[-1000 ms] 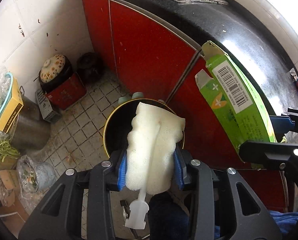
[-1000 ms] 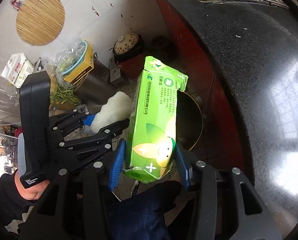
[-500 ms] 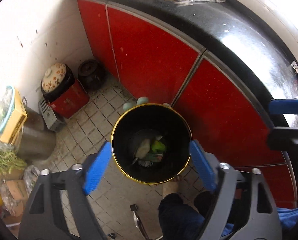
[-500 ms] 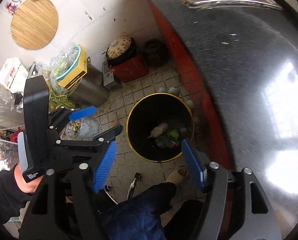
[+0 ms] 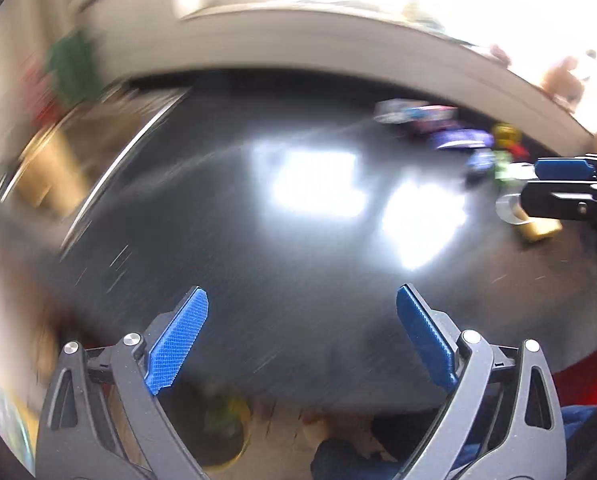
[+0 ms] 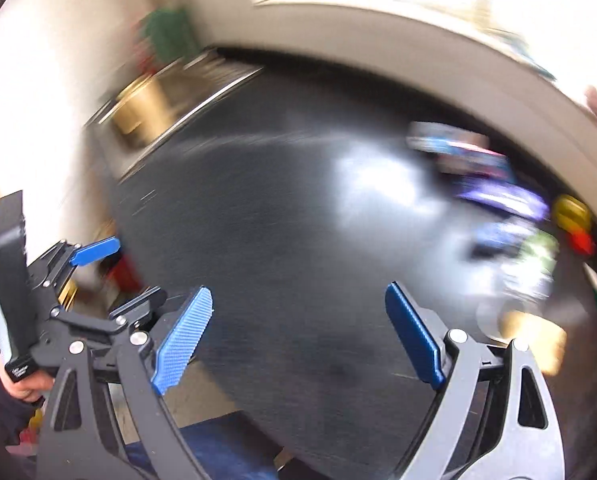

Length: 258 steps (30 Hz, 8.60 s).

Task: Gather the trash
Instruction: 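Swing both open grippers back over the countertop, then grasp blue foil wrapper with left gripper while right gripper grasps green plastic tray, then carry foil wrapper and green tray to the bin and release both, then swing both open grippers back over the countertop, then grasp clear plastic cup with left gripper while right gripper grasps green-capped marker, then carry cup and marker over the bin and release both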

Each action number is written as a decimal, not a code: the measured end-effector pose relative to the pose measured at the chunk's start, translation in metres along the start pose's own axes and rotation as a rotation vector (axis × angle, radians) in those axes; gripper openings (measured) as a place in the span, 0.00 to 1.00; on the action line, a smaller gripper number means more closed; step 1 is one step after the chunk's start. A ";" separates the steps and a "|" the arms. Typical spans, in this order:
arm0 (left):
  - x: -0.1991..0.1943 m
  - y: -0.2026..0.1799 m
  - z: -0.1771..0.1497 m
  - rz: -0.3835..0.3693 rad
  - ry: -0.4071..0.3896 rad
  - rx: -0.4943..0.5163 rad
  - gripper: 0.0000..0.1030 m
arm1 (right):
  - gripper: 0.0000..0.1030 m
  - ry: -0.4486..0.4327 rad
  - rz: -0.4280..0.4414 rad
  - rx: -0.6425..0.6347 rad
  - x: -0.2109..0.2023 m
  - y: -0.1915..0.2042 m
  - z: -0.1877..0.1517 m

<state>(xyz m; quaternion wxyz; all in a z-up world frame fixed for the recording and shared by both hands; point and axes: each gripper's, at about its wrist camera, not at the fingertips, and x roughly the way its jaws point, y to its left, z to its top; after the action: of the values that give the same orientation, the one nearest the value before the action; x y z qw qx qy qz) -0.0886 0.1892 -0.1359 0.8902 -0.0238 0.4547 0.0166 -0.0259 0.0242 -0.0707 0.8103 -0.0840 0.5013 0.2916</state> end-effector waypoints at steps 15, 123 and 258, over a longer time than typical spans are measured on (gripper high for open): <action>0.081 -0.184 0.115 -0.166 0.015 0.317 0.90 | 0.83 -0.121 -0.195 0.404 -0.086 -0.234 -0.057; -0.050 0.079 -0.070 0.260 0.194 -0.351 0.22 | 0.36 0.130 0.323 -0.343 0.063 0.118 0.006; 0.091 -0.210 0.084 -0.179 0.154 0.290 0.06 | 0.14 -0.044 -0.219 0.327 -0.052 -0.253 -0.086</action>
<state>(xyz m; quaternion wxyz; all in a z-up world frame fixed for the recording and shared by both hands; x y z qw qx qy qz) 0.0435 -0.0149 -0.1550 0.8448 0.0631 0.5152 -0.1302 0.0323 -0.2391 -0.1067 0.8510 0.0010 0.5118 0.1180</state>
